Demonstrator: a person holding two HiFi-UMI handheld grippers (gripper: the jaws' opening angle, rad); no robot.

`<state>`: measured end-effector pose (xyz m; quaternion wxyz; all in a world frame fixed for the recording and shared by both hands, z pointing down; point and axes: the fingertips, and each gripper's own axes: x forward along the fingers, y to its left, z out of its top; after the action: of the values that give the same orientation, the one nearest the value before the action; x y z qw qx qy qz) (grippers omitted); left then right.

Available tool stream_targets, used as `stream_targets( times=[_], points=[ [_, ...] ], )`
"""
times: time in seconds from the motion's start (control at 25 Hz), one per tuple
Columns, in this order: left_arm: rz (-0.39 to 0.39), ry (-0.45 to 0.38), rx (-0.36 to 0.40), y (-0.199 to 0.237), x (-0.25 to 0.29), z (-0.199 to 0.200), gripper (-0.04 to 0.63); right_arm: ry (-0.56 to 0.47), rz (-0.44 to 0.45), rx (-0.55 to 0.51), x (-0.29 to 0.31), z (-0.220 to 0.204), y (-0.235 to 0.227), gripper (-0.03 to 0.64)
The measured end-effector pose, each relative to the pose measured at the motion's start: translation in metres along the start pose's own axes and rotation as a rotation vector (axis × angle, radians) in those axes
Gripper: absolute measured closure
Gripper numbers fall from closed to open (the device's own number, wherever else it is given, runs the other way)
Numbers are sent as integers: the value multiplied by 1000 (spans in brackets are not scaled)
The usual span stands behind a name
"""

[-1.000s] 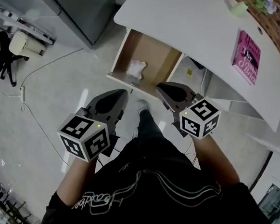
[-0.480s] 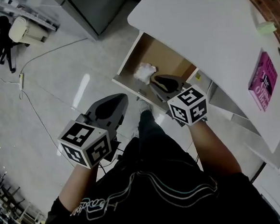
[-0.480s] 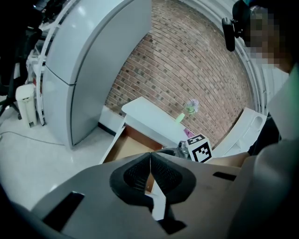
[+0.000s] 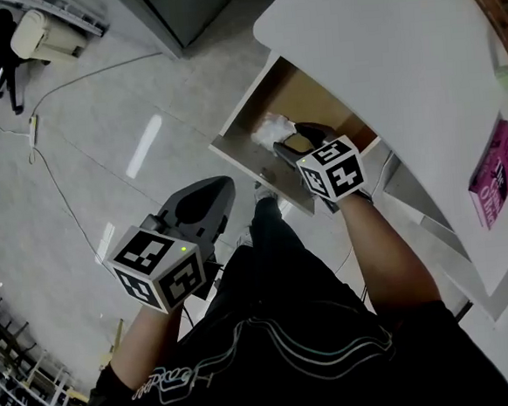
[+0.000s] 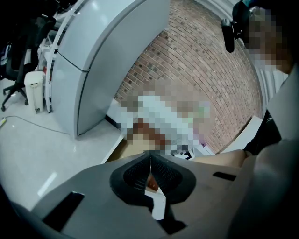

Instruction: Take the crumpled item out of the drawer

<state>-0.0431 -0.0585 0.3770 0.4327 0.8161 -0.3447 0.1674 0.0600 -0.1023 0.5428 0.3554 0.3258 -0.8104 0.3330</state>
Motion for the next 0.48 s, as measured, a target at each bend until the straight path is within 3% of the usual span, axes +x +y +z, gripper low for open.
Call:
stream_targets(
  times=[0.2, 0.48],
  points=[
    [16, 3, -36, 16, 11, -4, 572, 102, -46, -56, 33, -18, -27, 382],
    [31, 6, -68, 37, 23, -12, 572, 174, -84, 29, 66, -44, -52, 380]
  ],
)
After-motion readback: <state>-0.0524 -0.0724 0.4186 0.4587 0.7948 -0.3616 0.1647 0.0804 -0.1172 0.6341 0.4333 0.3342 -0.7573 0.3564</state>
